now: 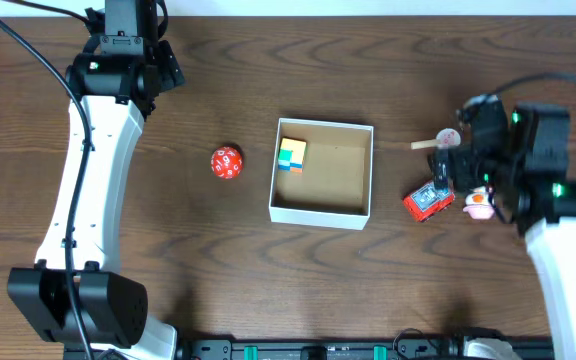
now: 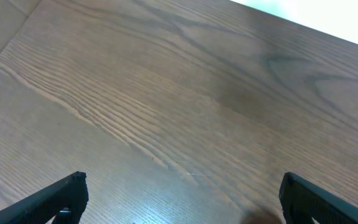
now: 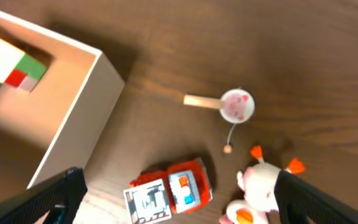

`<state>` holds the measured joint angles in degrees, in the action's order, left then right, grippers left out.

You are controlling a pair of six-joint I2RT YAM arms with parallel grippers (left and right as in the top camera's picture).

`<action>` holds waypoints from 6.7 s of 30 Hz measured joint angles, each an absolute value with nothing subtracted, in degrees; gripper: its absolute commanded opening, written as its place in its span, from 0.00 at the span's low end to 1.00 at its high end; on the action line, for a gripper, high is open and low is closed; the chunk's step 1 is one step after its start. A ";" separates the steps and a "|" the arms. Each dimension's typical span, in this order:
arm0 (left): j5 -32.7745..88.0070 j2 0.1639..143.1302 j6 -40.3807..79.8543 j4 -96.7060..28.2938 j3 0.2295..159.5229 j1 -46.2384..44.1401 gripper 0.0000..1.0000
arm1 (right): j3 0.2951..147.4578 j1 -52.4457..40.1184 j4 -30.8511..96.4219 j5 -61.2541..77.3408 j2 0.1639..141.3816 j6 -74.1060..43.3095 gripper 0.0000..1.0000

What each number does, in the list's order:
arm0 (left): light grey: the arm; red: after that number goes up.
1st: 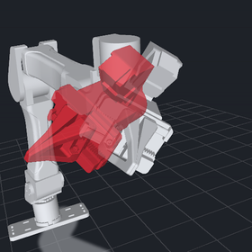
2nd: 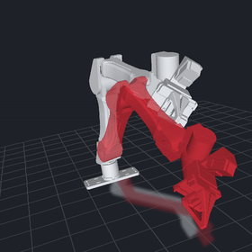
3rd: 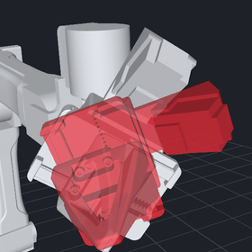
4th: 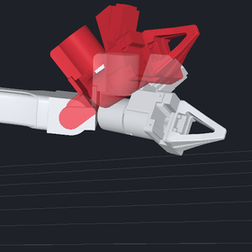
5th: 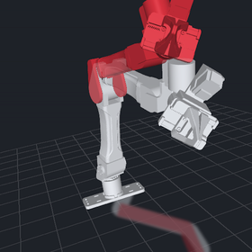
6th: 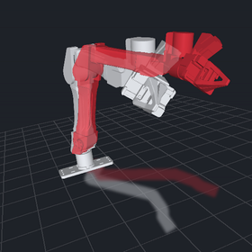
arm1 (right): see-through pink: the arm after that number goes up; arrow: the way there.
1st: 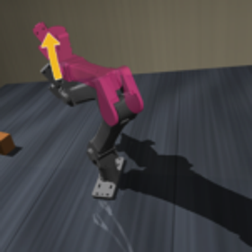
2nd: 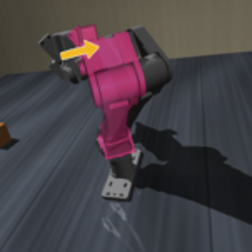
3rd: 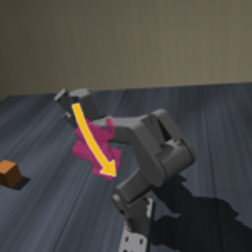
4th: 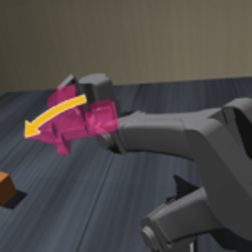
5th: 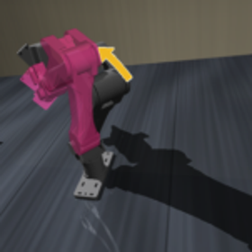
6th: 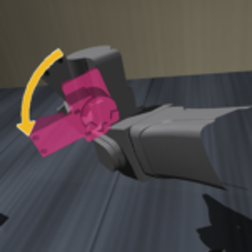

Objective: Pack container
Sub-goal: 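Move right gripper over the red toy fire truck, then lower right gripper and grasp the red fire truck, then lift the truck with right gripper and carry it over the box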

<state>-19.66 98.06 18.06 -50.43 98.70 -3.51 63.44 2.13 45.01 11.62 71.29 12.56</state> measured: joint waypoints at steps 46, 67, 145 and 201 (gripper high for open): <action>-19.68 98.06 18.06 -50.46 98.70 -3.51 0.98 | 67.51 -9.45 63.07 -12.25 88.16 -65.41 0.99; -19.68 98.06 18.06 -50.41 98.70 -3.51 0.98 | 54.54 -9.45 42.59 -12.71 88.29 -68.01 0.99; -19.68 98.06 18.04 -50.46 98.70 -3.51 0.98 | 80.40 -19.00 44.73 -5.96 88.51 -7.77 0.24; -19.66 98.06 18.06 -50.43 98.70 -3.51 0.98 | 80.40 -30.11 42.98 2.87 102.43 40.49 0.37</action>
